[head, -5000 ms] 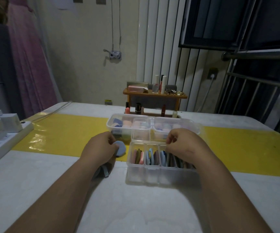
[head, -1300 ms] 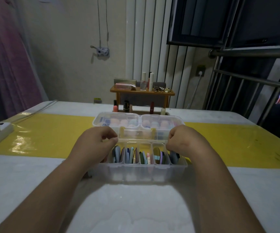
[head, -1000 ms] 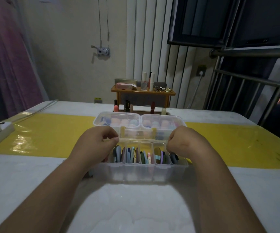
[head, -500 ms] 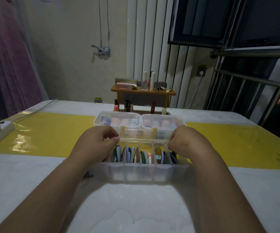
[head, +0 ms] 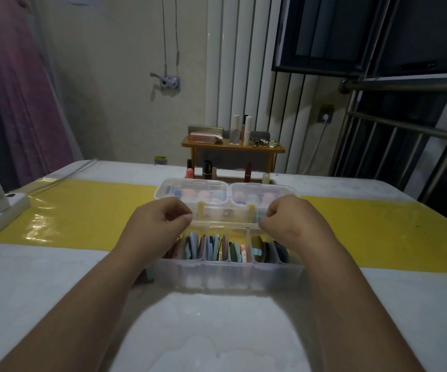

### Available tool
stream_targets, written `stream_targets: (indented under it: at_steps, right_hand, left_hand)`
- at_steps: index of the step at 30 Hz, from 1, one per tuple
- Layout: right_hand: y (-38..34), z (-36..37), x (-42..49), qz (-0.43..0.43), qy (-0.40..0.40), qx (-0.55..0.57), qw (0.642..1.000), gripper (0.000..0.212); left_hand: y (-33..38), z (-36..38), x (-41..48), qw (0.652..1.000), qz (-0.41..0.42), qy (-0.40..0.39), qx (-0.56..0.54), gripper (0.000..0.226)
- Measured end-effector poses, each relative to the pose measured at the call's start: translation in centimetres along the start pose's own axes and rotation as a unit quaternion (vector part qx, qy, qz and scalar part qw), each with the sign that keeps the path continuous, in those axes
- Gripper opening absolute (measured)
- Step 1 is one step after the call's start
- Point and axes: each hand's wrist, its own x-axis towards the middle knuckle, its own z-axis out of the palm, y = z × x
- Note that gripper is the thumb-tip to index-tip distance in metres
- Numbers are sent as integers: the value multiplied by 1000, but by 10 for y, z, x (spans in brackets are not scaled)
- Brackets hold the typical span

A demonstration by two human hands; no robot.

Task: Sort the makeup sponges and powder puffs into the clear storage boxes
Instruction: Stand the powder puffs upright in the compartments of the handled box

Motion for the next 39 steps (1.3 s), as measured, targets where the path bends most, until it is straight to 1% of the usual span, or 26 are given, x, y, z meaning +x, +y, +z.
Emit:
stream_targets:
  at_steps: [4,8,11,14,16,18,21,23,25,26,28,29,31,34,39]
  right_hand:
    - [-8,12,-2,-43,17,20,999,15]
    - [-16,22,-4,-78,28,43,996,14]
    - [-18,28,-2,-97,45,67,992,14]
    - [-20,34,-3,-137,35,99,985,12]
    - [-21,36,-4,-168,8,117,979,15]
    - [-21,37,-3,-189,-32,110,975,33]
    - [-19,33,-4,-207,-102,65,971,66]
    - [-17,30,-4,-225,-134,32,965,73]
    - [-17,26,-6,-238,-153,6,959,69]
    - [-16,25,-6,-240,-155,-1,958,67]
    - [-16,23,-7,-243,-155,-8,958,63]
    - [-17,23,-7,-243,-156,-8,957,60]
    - [-18,22,-9,-244,-157,-12,957,53]
    - [-19,21,-10,-246,-151,-24,957,44]
    - [-21,14,-13,-237,-156,-50,958,37]
  left_hand:
    - [-5,-9,5,996,-34,10,-81,20]
    - [-11,-22,10,990,-59,34,-126,22]
    - [-16,-30,12,988,-70,34,-132,26]
    - [-24,-41,15,989,-100,16,-111,28]
    - [-29,-46,15,988,-135,-19,-77,29]
    - [-36,-51,15,982,-165,-81,-28,28]
    - [-43,-60,13,960,-174,-214,41,21]
    - [-45,-68,12,933,-167,-306,89,34]
    - [-44,-74,9,906,-169,-366,129,47]
    - [-43,-74,8,894,-155,-382,178,51]
    - [-44,-71,8,870,-118,-386,282,60]
    - [-44,-69,8,867,-106,-379,306,60]
    - [-45,-64,9,872,-98,-364,312,56]
    - [-45,-59,10,886,-101,-358,276,45]
    - [-47,-55,7,909,-110,-333,224,33]
